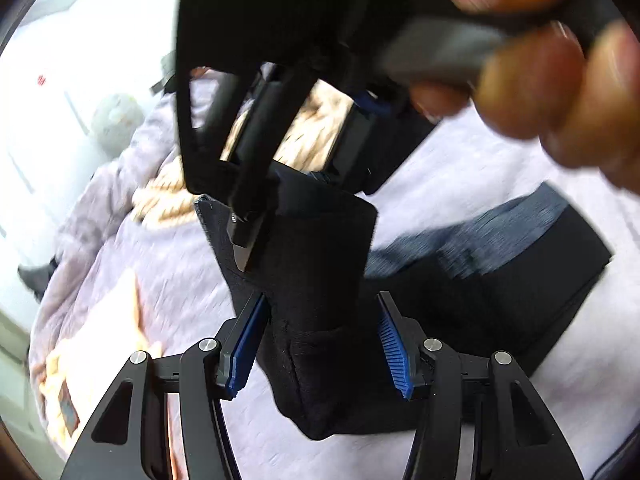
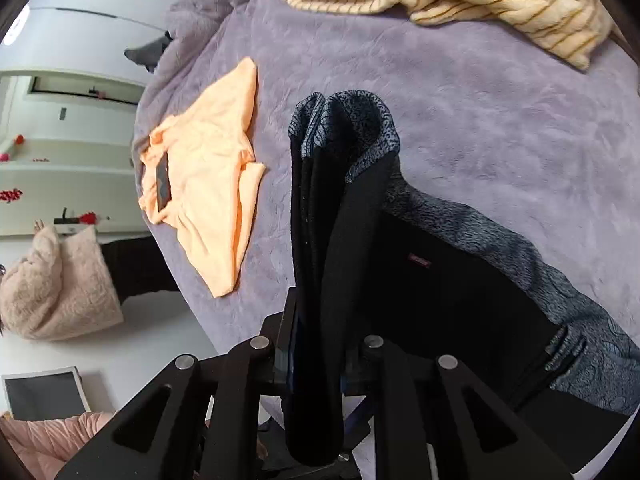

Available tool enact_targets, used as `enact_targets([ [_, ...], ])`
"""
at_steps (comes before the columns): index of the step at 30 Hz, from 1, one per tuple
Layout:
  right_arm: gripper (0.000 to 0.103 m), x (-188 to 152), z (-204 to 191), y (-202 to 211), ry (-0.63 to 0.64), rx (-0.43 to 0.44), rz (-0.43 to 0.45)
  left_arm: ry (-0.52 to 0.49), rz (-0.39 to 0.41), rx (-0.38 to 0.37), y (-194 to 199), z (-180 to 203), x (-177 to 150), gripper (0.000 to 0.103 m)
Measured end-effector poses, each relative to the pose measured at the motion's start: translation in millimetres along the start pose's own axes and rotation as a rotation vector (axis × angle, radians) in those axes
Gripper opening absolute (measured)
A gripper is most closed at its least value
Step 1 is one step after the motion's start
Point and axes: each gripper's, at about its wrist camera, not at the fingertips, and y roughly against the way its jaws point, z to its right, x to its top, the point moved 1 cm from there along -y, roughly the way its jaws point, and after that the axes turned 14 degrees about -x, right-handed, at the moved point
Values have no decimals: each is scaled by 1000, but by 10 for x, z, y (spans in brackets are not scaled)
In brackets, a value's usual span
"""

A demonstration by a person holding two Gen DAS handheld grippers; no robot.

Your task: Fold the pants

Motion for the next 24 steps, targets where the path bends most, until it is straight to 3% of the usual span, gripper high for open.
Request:
enact_targets([
  [6,16,-431,790,650,-121,61,161,-123,32,-109,-61,613,484,55],
  [12,16,-1022,1593,1056,-217,60,257,-233,-4,-192,-144,1471,691,55],
  [16,16,-1431,2170,1132,-302,104,284,-247,-44,-213,-235,1905,754,55],
  [19,16,-1663,2511,1147,-330,125,291,-244,-66,-213,-326,2018,793,55],
  [24,16,-1879,2916,961,-369,137,273,-236,-146,-234,-684,2306,678,55],
])
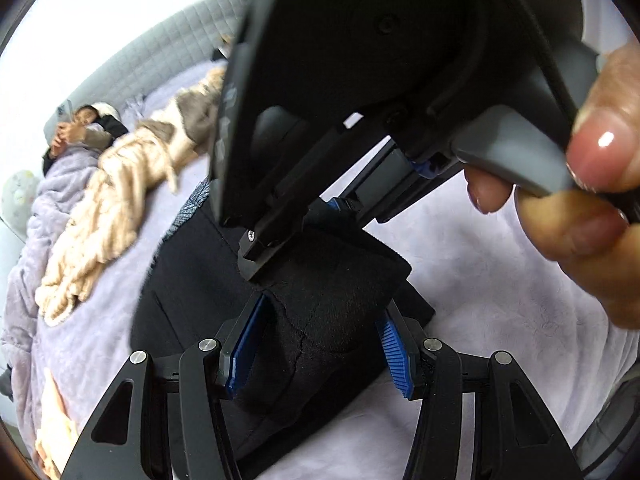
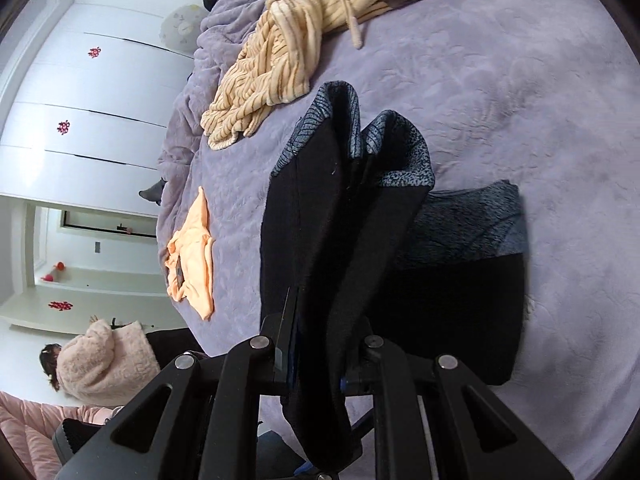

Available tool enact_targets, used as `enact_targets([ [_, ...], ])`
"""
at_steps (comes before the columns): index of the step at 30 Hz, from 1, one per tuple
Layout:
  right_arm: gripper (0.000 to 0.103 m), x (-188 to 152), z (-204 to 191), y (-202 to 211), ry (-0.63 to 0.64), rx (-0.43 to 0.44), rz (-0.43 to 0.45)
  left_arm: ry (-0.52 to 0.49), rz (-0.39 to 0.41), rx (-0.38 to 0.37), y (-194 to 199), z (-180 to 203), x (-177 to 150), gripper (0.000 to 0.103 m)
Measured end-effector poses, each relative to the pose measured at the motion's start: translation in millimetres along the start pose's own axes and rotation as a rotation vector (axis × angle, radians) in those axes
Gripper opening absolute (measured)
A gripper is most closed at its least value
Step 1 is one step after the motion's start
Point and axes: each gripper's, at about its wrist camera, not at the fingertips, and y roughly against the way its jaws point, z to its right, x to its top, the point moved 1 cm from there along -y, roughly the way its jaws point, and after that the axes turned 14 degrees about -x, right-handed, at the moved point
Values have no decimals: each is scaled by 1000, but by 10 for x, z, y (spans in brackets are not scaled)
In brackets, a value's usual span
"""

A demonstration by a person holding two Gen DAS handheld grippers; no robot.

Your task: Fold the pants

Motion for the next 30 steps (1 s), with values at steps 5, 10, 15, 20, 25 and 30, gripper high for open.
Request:
enact_targets([
  [5,16,-39,306,-458,-5,-140,-61,29,-115,-61,-422,7,-136,55],
  [10,17,-82,393,-586,-30,-142,-71,14,-122,-70,-364,-58,-181,55],
  [15,17,-54,327,-494,2,-154,-72,15,-118,-72,-242,-47,-148,55],
  [20,17,-79,332,-450,5,-159,-69,-8,-112,-91,-312,74,-117,55],
  [25,17,-145,373,-341,3,-166,-47,-29,-105,-114,-404,308,-116,56],
  [30,20,-182,603,-478,-26,-208,-66,-51,-183,-133,-719,334,-223,56],
])
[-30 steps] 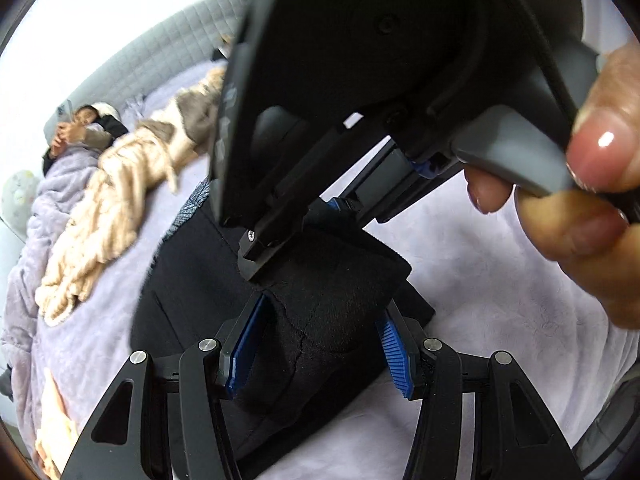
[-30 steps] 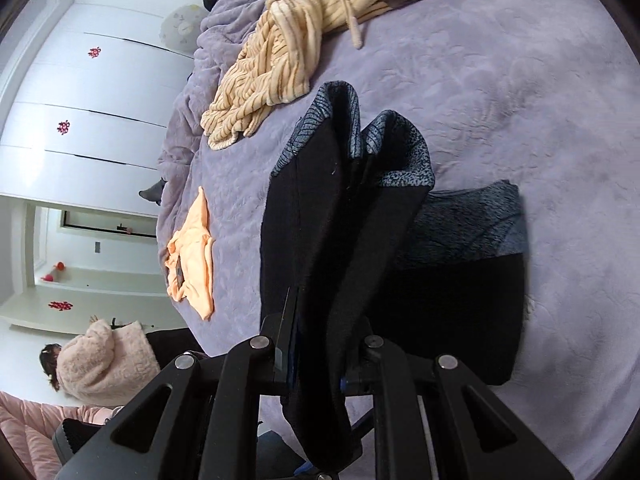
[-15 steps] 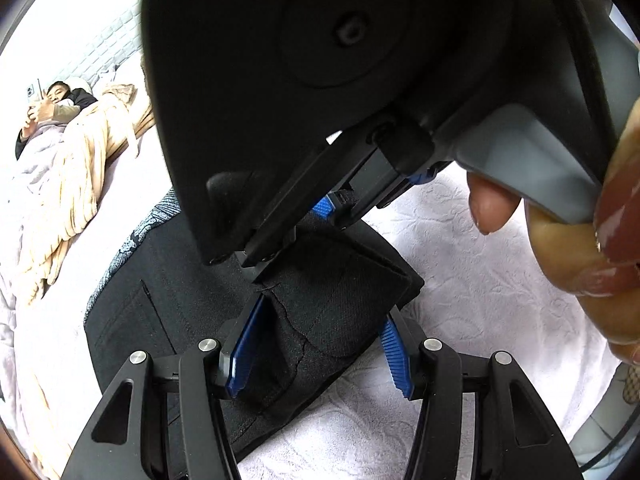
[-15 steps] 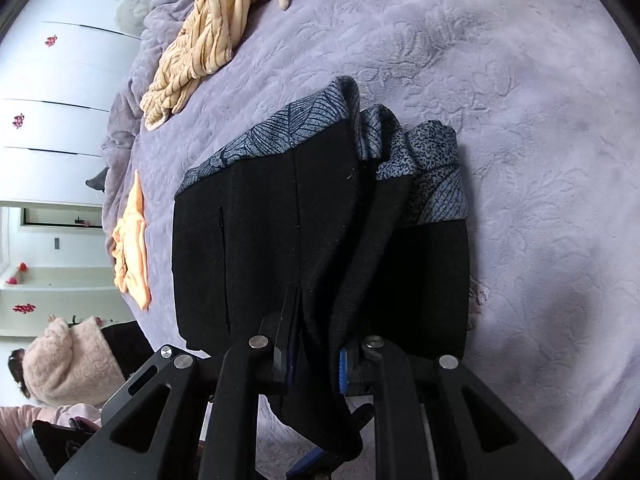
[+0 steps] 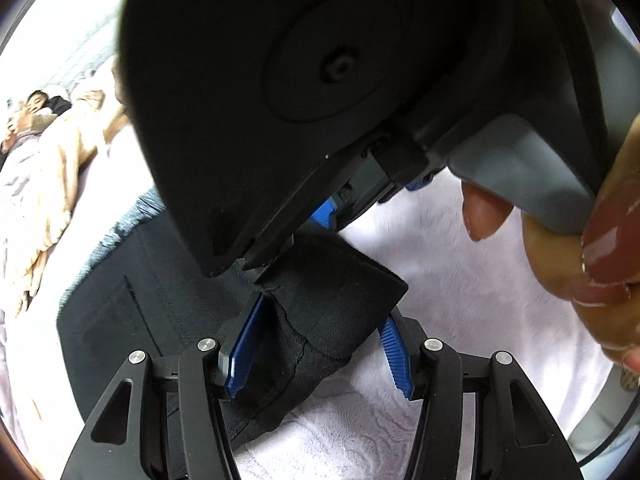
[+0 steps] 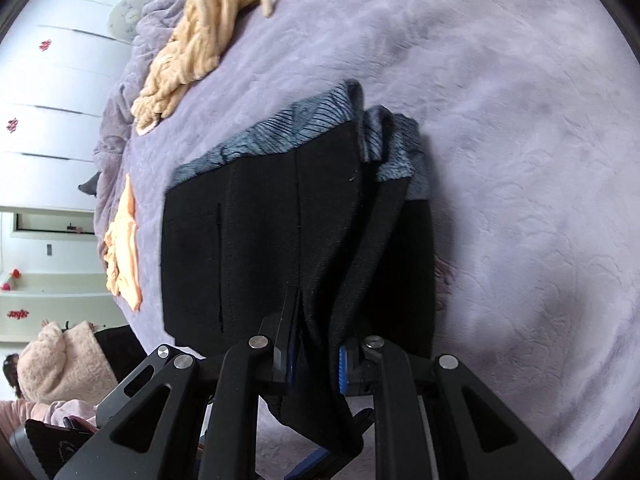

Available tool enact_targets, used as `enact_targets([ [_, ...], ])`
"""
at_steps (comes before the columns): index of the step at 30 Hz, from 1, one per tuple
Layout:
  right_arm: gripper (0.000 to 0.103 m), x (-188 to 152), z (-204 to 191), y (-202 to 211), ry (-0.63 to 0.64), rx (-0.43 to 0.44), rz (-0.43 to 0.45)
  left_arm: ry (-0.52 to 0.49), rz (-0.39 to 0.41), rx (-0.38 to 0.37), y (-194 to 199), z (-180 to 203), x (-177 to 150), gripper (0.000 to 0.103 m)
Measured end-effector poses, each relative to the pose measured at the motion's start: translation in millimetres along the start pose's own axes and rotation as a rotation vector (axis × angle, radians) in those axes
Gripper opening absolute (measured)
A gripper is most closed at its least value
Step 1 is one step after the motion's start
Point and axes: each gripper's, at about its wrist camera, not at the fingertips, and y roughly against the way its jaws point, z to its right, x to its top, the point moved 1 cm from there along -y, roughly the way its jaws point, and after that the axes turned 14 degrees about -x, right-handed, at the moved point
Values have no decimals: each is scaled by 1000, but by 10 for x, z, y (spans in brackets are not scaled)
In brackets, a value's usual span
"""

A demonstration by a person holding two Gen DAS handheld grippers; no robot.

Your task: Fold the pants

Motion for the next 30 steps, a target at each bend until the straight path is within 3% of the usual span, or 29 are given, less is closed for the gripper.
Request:
enact_targets([
  [6,22,-66,150,-177,-53,41,2,69,-10,-83,318,-271,-181,63],
  [10,24,-114,170,-116,-57,23,-3,196,59,-24,750,-805,-318,65],
  [12,26,-146,185,-44,-54,-13,3,313,84,54,902,-1254,-387,78],
  [16,26,-191,257,221,-73,-130,74,584,74,159,950,-2146,-585,79],
  [20,26,-133,169,469,-92,-112,163,753,14,40,650,-2535,-780,79],
  [21,26,-96,77,467,-70,-98,170,781,4,9,532,-2567,-830,84],
  [23,26,-48,-104,348,-23,-102,146,845,24,-23,357,-2584,-999,101],
  [26,26,-29,-269,-52,57,-207,58,961,69,-134,290,-2707,-1178,103],
  [28,26,-53,-279,-159,80,-252,72,972,59,-146,322,-2697,-1193,103],
  [30,26,-68,-247,-107,65,-233,79,887,40,-93,397,-2610,-1107,103],
])
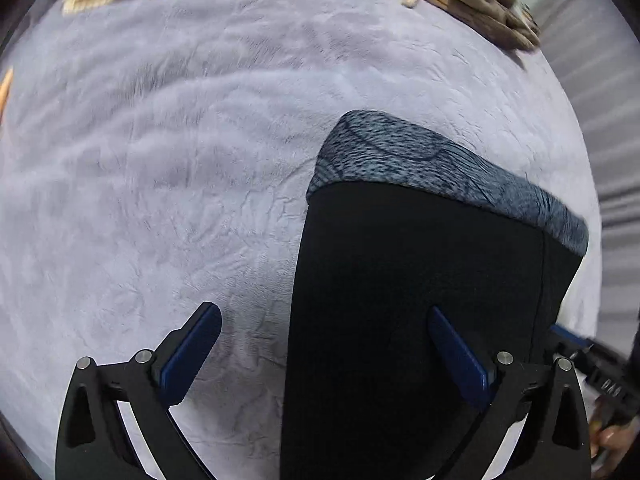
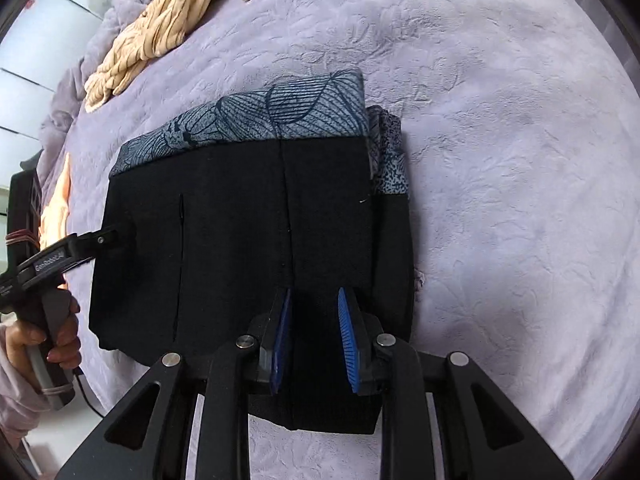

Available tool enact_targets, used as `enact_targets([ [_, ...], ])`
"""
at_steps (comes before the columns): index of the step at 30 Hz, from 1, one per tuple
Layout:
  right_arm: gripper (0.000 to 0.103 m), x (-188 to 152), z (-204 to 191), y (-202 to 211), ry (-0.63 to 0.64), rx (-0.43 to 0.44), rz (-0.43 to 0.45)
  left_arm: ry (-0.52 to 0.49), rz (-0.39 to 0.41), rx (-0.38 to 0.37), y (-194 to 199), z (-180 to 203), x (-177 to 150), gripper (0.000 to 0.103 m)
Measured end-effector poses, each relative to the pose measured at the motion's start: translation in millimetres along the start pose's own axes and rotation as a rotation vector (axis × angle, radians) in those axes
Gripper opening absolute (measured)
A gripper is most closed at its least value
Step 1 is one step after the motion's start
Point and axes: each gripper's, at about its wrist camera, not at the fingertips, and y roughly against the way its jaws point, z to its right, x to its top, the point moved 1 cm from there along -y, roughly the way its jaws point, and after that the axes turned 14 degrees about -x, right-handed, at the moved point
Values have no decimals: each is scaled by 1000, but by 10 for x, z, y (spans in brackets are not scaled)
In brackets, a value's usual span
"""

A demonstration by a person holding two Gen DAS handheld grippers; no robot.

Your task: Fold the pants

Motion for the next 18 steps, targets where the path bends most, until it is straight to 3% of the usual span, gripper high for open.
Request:
enact_targets([
  [6,28,-147,269,66,-42,13,-35,-140,-31,95,65,288,-32,103],
  [9,28,-258,431,90,-116,71,-64,-142,-46,82,115,327,-80,103],
  [13,28,-274,522,115,-146,75,-64,-149,-52,75,131,333,-153,103],
  [17,53,-239,510,118,-162,84,-62,-128,-48,70,207,253,-250,103],
  [18,54,-236,514,109,-165,87,-63,-123,-47,67,222,250,-271,103],
])
